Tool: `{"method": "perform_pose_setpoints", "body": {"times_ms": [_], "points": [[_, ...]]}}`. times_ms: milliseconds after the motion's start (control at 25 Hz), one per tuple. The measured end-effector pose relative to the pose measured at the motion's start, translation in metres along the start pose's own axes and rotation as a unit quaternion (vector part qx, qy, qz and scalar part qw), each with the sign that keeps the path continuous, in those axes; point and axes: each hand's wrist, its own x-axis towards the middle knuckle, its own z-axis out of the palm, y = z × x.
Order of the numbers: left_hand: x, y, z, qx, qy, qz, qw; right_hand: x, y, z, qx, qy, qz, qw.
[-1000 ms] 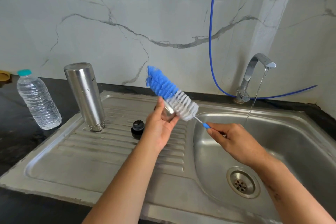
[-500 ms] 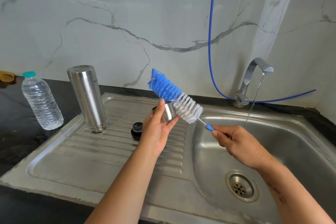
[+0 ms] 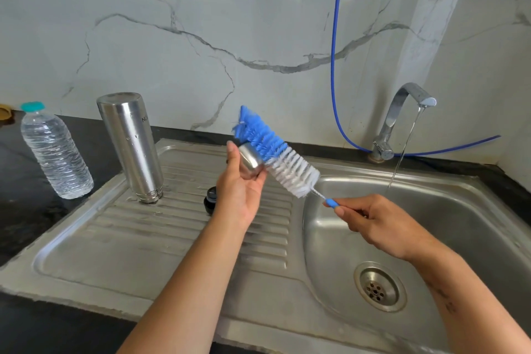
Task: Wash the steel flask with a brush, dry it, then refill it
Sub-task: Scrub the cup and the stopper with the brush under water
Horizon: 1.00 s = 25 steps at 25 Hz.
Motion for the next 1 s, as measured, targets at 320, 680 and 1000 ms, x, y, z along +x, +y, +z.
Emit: {"method": "perform_pose_setpoints", "body": {"times_ms": [320,680,1000], "points": [[-0.004,-0.014,0.007,-0.004,-0.022,-0.017,1.000,-0.002,0.003,-0.002,0.055,-0.003,0.032,0.998],[-0.014,-0.024,0.008,0.077,-0.031,-0.026,0.996,0.000,0.002,0.003,-0.021,0.066,0.012,0.998],[-0.004,-0.024,0.003,0.071,0.047,-0.057,0.995,-0.003,-0.004,0.004,-0.043,0.042,0.007,0.998]]}}
